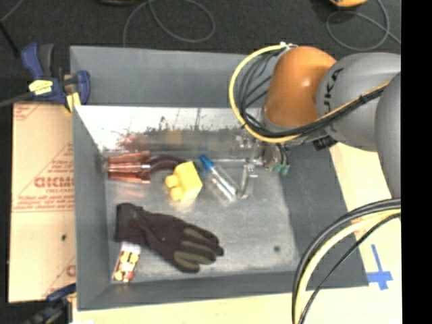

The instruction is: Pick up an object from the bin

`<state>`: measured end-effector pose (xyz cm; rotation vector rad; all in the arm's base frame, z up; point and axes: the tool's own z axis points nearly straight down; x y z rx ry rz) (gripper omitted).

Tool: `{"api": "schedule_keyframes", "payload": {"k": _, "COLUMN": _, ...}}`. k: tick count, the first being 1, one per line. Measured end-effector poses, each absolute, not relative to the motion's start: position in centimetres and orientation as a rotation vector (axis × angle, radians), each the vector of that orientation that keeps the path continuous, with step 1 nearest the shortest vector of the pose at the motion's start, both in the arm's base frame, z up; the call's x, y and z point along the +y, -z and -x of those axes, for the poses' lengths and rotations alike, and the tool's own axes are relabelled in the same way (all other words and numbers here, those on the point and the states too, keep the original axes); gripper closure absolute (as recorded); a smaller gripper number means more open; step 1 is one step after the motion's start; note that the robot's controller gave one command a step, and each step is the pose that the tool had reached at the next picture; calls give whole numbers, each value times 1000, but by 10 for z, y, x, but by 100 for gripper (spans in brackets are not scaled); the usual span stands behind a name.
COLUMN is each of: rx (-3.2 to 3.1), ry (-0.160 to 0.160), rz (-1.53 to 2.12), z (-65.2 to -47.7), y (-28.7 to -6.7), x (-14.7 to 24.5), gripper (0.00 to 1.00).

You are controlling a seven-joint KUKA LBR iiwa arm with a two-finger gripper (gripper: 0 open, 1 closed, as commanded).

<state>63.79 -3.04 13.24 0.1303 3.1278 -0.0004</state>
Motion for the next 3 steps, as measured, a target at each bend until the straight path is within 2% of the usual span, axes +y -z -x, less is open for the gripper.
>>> {"api": "schedule_keyframes", "payload": {"k": 1, "rx": 3111, "ry": -4, "rz": -344, "z": -637, "y": -94, "x": -27, "gripper": 0}}
{"api": "schedule_keyframes", "payload": {"k": 2, "rx": 3104, "ry": 1, "rz": -369, "z": -639, "y": -71, "x": -42, "gripper": 100}}
{"api": "schedule_keyframes", "payload": {"k": 3, "rx": 3104, "ry": 1, "rz": -368, "z": -639, "y": -71, "x": -42, "gripper": 100}}
